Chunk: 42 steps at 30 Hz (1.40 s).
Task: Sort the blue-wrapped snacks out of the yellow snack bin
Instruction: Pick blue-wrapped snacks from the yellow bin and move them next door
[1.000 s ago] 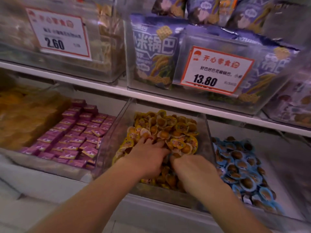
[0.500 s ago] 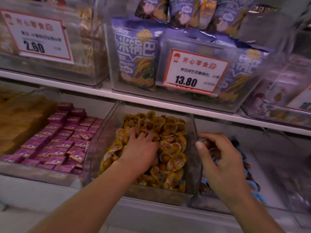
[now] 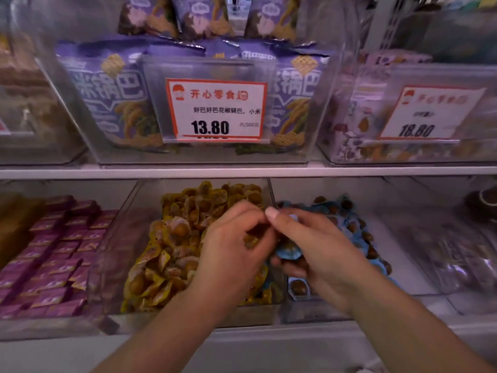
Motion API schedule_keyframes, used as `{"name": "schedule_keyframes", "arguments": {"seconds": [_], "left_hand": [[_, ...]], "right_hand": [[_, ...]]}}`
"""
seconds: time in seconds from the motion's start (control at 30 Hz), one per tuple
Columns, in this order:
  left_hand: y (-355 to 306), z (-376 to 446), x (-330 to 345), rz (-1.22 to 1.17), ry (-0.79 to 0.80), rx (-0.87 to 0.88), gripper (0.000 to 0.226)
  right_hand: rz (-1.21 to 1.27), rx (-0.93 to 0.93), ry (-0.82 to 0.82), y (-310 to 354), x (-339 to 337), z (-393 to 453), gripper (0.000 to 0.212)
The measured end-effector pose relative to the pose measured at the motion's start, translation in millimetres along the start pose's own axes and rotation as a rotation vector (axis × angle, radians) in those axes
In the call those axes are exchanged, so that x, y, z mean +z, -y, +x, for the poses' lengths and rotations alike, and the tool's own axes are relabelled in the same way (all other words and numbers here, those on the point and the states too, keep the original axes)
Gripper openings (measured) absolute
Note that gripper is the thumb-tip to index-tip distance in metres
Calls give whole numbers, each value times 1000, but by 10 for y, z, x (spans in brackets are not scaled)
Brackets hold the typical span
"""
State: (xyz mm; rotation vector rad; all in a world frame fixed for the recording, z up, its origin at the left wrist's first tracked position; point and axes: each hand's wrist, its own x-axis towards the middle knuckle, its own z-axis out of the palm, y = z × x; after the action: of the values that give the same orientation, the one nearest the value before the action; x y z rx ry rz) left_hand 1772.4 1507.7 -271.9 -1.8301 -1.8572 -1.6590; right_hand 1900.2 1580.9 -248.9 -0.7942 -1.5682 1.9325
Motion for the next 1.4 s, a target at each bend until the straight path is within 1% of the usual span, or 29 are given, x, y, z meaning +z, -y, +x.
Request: {"name": "schedule_keyframes", "arguments": {"seconds": [0.07,0.1,0.13,0.17,0.2,0.23,0.27,0.3,0.33,0.37,0.4,0.43,0.47,0.5,0.57,0.67,0.73,0.87,0.93,1.0,1.07,1.1,1.17,1.2,1.27,1.3,1.33,1.37,1.4], "left_hand": [[-6,40,51,-70,38,-48,15],[27,70,51,-130,63,-117,23],[90,95,29,-168,89,-196,27],[179,117,-12,-146,118,-249,27],[278,131,-62,-52,160,-258,24],[380,128,-104,91,225,-224,23],[463,111,-120,237,334,-165,26],[522,75,-107,375,477,-106,38],[567,24,-66,499,621,-64,57],[604,-26,-10,591,745,-56,76],[637,-70,45,646,839,-83,87],[678,-99,97,669,896,-123,92],[721,-106,141,689,919,-144,92],[740,-89,175,730,924,-136,88],[730,-26,227,849,920,-53,72],[672,63,194,945,930,59,59],[696,101,23,991,911,79,55],[838,102,-493,1064,859,-33,50],[874,71,-683,1091,835,-89,49],[849,54,-783,1096,850,-141,51],[724,59,-791,1042,844,-181,54],[632,65,-759,988,810,-183,55],[437,85,-595,823,721,-122,54],[338,80,-466,713,719,-95,51],[192,38,-168,488,836,-180,34],[175,15,-32,429,923,-254,23],[202,-8,81,396,995,-324,17],[253,-27,159,378,1035,-389,20],[319,-39,203,365,1040,-438,30]], "right_hand": [[13,-49,-75,-62,-68,41,17],[25,-90,-143,-93,-136,81,13],[-21,-153,-236,-108,-226,122,12],[-164,-241,-342,-122,-353,167,14],[-365,-314,-416,-136,-496,209,15],[-552,-341,-423,-149,-622,238,13],[-687,-289,-374,-171,-717,248,8],[-780,-198,-309,-199,-776,237,7],[-859,-140,-291,-241,-830,235,15],[-922,-159,-323,-275,-868,240,21],[-964,-221,-374,-277,-859,241,21],[-954,-284,-405,-255,-806,230,15],[-904,-323,-406,-227,-722,214,8],[-848,-338,-391,-215,-626,213,7],[-793,-346,-336,-233,-431,219,11],[-904,-362,-279,-305,-256,231,25],[-920,-313,-254,-330,-275,253,31],[-826,-201,-179,-377,-332,272,40],[-830,-198,-176,-405,-317,280,43],[-838,-208,-186,-425,-306,290,45],[-836,-215,-204,-439,-302,308,44],[-842,-223,-211,-446,-300,317,42],[-853,-239,-223,-458,-291,335,40],[-853,-248,-227,-463,-288,345,39],[-843,-260,-235,-473,-287,360,36],[-840,-262,-239,-478,-289,365,35],[-841,-261,-241,-483,-291,369,35],[-843,-259,-240,-488,-295,371,36],[-843,-259,-236,-495,-299,371,37]]}}
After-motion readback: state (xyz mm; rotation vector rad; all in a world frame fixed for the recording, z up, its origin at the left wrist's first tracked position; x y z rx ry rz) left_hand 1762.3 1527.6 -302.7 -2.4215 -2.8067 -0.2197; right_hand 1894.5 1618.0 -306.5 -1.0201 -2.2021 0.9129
